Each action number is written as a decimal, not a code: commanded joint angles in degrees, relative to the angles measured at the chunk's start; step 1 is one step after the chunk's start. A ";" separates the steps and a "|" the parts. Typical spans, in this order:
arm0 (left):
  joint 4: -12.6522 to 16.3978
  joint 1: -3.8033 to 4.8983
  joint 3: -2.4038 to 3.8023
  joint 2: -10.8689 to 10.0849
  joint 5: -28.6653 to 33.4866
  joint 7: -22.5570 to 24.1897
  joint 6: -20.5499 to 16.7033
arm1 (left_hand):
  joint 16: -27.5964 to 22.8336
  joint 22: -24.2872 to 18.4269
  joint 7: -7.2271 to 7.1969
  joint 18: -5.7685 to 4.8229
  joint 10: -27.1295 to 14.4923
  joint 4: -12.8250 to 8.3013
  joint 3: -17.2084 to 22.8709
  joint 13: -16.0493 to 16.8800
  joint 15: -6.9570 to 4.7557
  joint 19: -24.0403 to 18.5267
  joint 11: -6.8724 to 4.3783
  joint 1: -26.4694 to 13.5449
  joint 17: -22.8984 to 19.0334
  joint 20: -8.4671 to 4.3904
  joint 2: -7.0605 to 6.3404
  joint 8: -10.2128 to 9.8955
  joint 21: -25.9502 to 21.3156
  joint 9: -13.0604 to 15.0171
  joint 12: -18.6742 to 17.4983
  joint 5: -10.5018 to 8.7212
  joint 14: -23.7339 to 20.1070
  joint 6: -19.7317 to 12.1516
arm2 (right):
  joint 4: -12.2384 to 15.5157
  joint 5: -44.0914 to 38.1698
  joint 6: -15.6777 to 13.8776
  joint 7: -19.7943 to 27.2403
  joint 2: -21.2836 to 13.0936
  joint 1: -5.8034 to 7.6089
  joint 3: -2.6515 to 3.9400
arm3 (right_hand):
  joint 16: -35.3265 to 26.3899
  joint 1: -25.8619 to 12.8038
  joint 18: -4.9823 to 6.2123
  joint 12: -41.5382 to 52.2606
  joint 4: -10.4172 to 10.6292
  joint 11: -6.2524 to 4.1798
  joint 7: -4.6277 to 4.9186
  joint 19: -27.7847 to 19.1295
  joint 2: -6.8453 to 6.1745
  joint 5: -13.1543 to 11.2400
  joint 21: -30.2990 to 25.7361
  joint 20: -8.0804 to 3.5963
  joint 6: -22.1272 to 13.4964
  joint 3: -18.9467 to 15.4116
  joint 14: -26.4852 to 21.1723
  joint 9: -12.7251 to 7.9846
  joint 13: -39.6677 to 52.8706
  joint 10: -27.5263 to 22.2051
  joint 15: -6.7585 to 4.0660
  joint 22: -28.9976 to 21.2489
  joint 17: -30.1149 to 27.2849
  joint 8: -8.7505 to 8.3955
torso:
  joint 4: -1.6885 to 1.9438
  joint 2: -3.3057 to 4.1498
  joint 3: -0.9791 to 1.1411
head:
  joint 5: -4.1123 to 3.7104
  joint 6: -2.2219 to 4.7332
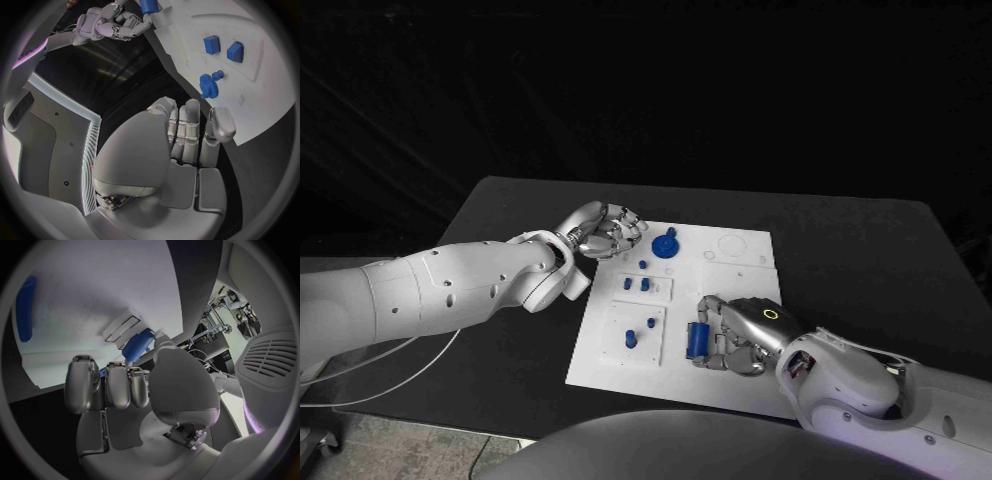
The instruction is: Assemble the parts on the task board
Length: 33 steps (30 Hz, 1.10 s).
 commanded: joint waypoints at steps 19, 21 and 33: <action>-0.07 -0.05 0.04 0.22 -0.05 0.03 1.40 | -0.22 8.24 0.35 0.69 0.15 0.18 0.28 -0.10 0.11 -0.34 0.27 0.53 -0.09 -0.14 0.14 0.29 -0.20 -0.13 0.34 0.34 -0.30 0.02 | 0.10 0.85 -2.78 3.12 -0.36 -0.11 0.00 | 1.45 -3.21 0.36 1.32 0.17 -0.98 -0.43 1.01 1.67 35.15 1.23 -0.34 2.57 4.68 2.29 -8.57 14.77 5.84 -0.74 10.57 3.02 0.94 | 0.00 0.00 -0.01 | 0.20 -0.01; -0.10 -0.05 0.04 0.19 -0.05 0.02 1.41 | -0.22 8.24 0.35 0.69 0.15 0.18 0.28 -0.10 0.11 -0.34 0.27 0.53 -0.09 -0.14 0.14 0.29 -0.20 -0.13 0.34 0.34 -0.30 0.02 | 0.31 0.96 -3.05 3.21 -0.46 -0.11 0.00 | 1.60 -4.13 0.32 1.41 0.20 -0.99 -0.44 1.09 1.70 36.21 1.45 -0.40 2.70 5.27 2.38 -9.42 14.85 5.91 -0.73 10.63 3.31 0.70 | 0.00 0.02 0.02 | 0.33 -0.01; -0.20 -0.07 0.04 0.18 -0.05 -0.09 1.61 | -0.22 8.24 0.35 0.69 0.15 0.18 0.28 -0.10 0.11 -0.34 0.27 0.53 -0.09 -0.14 0.14 0.29 -0.20 -0.13 0.34 0.34 -0.30 0.02 | 1.17 1.15 -0.45 2.01 -1.20 -0.27 -0.01 | 1.88 -6.17 0.26 1.58 0.14 -1.00 -0.31 1.20 1.58 38.43 1.75 -0.42 2.77 7.44 2.52 -12.24 15.02 6.06 -0.78 10.71 3.88 -0.51 | 0.00 -0.02 -0.02 | 0.18 -0.01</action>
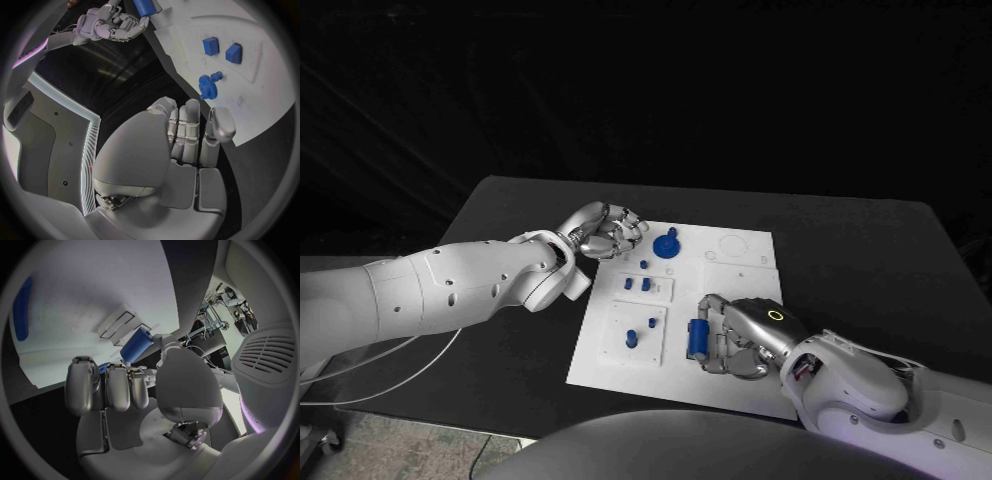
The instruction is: Assemble the parts on the task board
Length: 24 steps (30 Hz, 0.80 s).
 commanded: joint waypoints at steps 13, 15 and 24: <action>0.03 -0.04 0.03 0.14 -0.05 0.04 1.19 | -0.22 8.21 0.35 0.68 0.15 0.18 0.28 -0.05 0.11 -0.34 0.28 0.53 -0.07 -0.14 0.14 0.29 -0.20 -0.07 0.34 0.34 -0.29 0.02 | 0.12 -0.14 5.81 -2.41 0.06 -0.25 0.00 | -0.24 -0.50 0.45 -0.24 2.20 0.16 0.15 0.82 -0.75 -3.70 -0.89 -0.11 -0.49 5.33 2.24 -5.41 14.39 5.29 0.06 10.38 -0.83 -3.89 | 0.02 0.03 0.00 | -0.11 -0.01; 0.05 -0.04 0.03 0.13 -0.05 0.02 1.21 | -0.22 8.21 0.35 0.68 0.15 0.18 0.28 -0.05 0.11 -0.34 0.28 0.53 -0.07 -0.14 0.14 0.29 -0.20 -0.07 0.34 0.34 -0.29 0.02 | 0.05 -0.19 6.31 -2.78 0.12 -0.25 0.00 | -0.48 -0.36 0.53 -0.48 2.14 0.38 0.42 0.66 -0.91 -6.10 -1.33 0.03 -1.43 5.43 2.12 -6.96 14.14 5.08 0.23 10.25 -1.20 -5.13 | 0.00 0.03 0.01 | -0.06 -0.01; 0.09 -0.04 0.03 0.10 -0.05 -0.04 1.22 | -0.22 8.21 0.35 0.68 0.15 0.18 0.28 -0.05 0.11 -0.34 0.28 0.53 -0.07 -0.14 0.14 0.29 -0.20 -0.07 0.34 0.34 -0.29 0.02 | 0.01 -0.99 6.54 -4.45 0.12 -0.26 0.00 | -1.25 -0.37 0.77 -1.12 2.19 1.67 1.98 0.18 -0.40 -23.80 -2.71 0.96 -5.92 3.07 1.72 -15.11 13.46 4.50 1.30 9.89 -2.37 -11.06 | 0.01 0.01 0.00 | 0.00 -0.01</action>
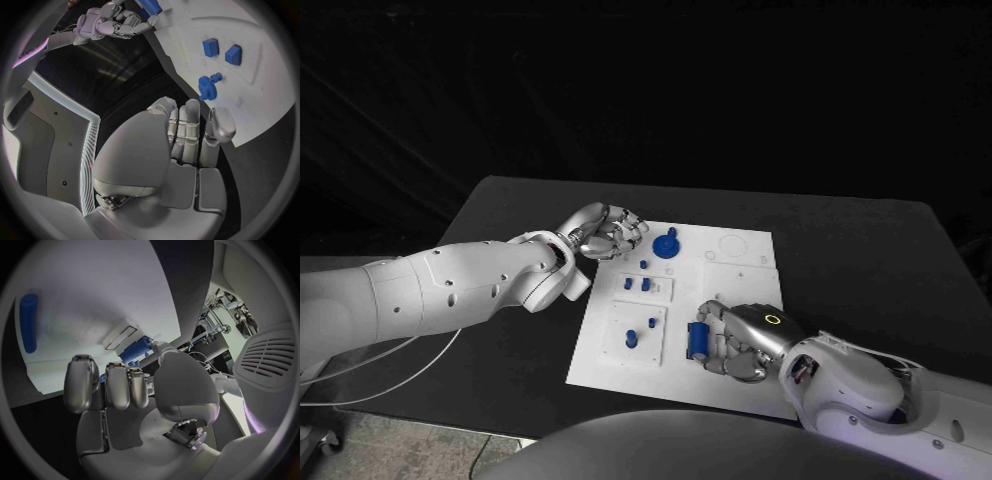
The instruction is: Assemble the parts on the task board
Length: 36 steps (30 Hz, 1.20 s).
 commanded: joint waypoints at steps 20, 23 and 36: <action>0.24 -0.02 0.04 -0.11 -0.05 0.10 0.62 | -0.23 8.21 0.40 0.70 0.20 0.15 0.35 -0.13 0.13 -0.41 0.30 0.67 -0.11 -0.12 0.23 0.31 -0.25 -0.14 0.37 0.34 -0.32 -0.02 | 3.05 3.09 -7.07 0.26 -4.40 0.59 0.19 | 0.32 -2.89 0.59 0.02 0.96 0.67 0.52 0.64 -6.92 -24.71 0.73 0.73 -1.18 -11.11 2.26 -10.27 13.63 4.72 0.70 10.23 0.93 -2.36 | 0.04 -0.04 -0.01 | 0.45 -0.01; 0.27 -0.02 0.04 -0.22 -0.05 0.09 0.54 | -0.23 8.21 0.40 0.70 0.20 0.15 0.35 -0.13 0.13 -0.41 0.30 0.67 -0.11 -0.12 0.23 0.31 -0.25 -0.14 0.37 0.34 -0.32 -0.02 | 4.20 8.95 -7.52 1.14 -6.67 2.63 0.28 | 0.87 -4.31 0.45 0.48 0.92 0.53 0.30 0.96 -5.88 -25.98 1.47 0.64 1.74 -10.54 2.59 -10.12 14.12 5.14 0.59 10.44 1.89 -0.37 | -0.01 -0.05 -0.02 | 0.46 -0.01; -0.02 -0.03 0.03 0.09 -0.05 0.23 0.31 | -0.23 8.20 0.45 0.72 0.19 0.15 0.33 -0.17 0.14 -0.46 0.31 0.68 -0.13 -0.11 0.21 0.36 -0.29 -0.15 0.37 0.33 -0.32 0.01 | 4.33 15.14 7.19 -4.83 -14.22 10.64 0.22 | 1.46 1.43 0.27 1.35 -0.31 -1.30 -2.17 1.43 1.39 1.47 2.58 -0.54 12.34 -4.61 2.92 -6.35 15.10 5.90 -0.85 10.72 3.07 11.20 | -0.09 -0.12 -0.02 | 0.02 -0.01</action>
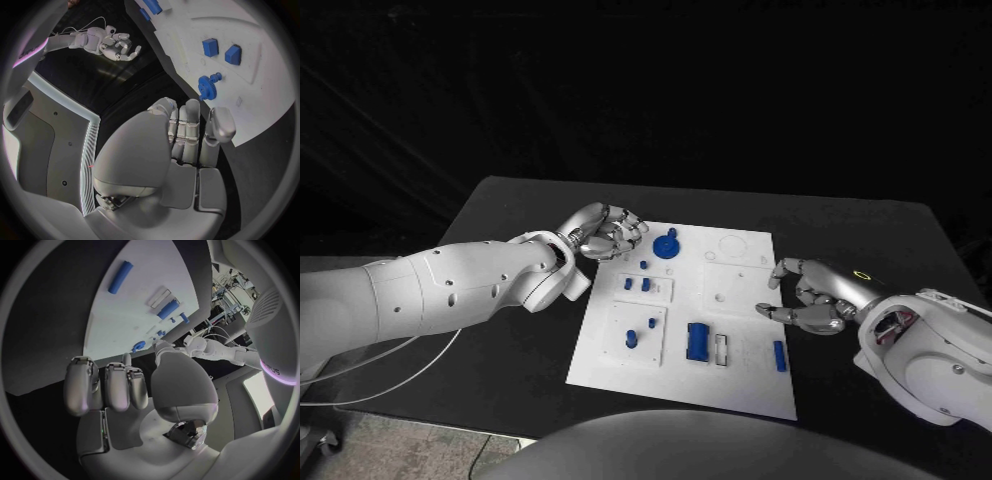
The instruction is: Assemble the parts on the task board
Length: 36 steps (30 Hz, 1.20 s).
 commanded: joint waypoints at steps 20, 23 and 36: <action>0.12 0.00 0.03 -0.34 -0.05 0.43 0.31 | -0.23 8.21 0.46 0.71 0.19 -0.01 0.15 -0.10 0.14 -0.45 0.31 0.38 -0.09 -0.10 -0.11 0.37 -0.28 -0.07 0.37 0.32 -0.33 0.02 | -2.97 -3.95 13.10 -9.28 0.69 -2.64 -0.56 | 2.52 -2.50 -0.77 0.20 0.39 -1.56 -2.76 3.05 1.12 -2.25 5.24 -2.11 19.65 0.10 3.72 1.79 15.05 5.97 -2.10 12.08 3.79 -4.79 | -0.08 0.10 0.09 | -0.42 -0.01; 0.12 0.00 0.03 -0.35 -0.05 0.41 0.33 | -0.23 8.21 0.47 0.71 0.19 -0.01 0.14 -0.12 0.14 -0.44 0.31 0.38 -0.10 -0.10 -0.13 0.39 -0.27 -0.09 0.37 0.32 -0.33 0.02 | -3.11 -4.02 13.23 -9.46 1.20 -3.30 -0.56 | 2.60 -2.54 -0.78 0.20 0.41 -1.59 -2.79 3.04 1.22 -2.41 5.33 -2.13 20.68 0.12 3.72 1.85 15.05 5.97 -2.12 12.09 3.90 -6.07 | -0.06 0.07 0.07 | -0.44 -0.01; 0.09 -0.02 0.03 -0.36 -0.05 0.28 0.54 | -0.23 8.21 0.47 0.71 0.19 -0.01 0.14 -0.12 0.14 -0.44 0.31 0.38 -0.10 -0.10 -0.13 0.39 -0.27 -0.09 0.37 0.32 -0.33 0.02 | -3.78 -3.87 14.32 -9.85 2.59 -5.56 -0.56 | 2.63 -2.28 -0.75 0.20 0.09 -1.66 -2.88 2.94 1.69 -2.22 5.39 -2.18 22.99 0.30 3.67 2.59 15.05 5.97 -2.19 12.06 3.84 -9.77 | -0.06 0.06 0.07 | -0.55 -0.01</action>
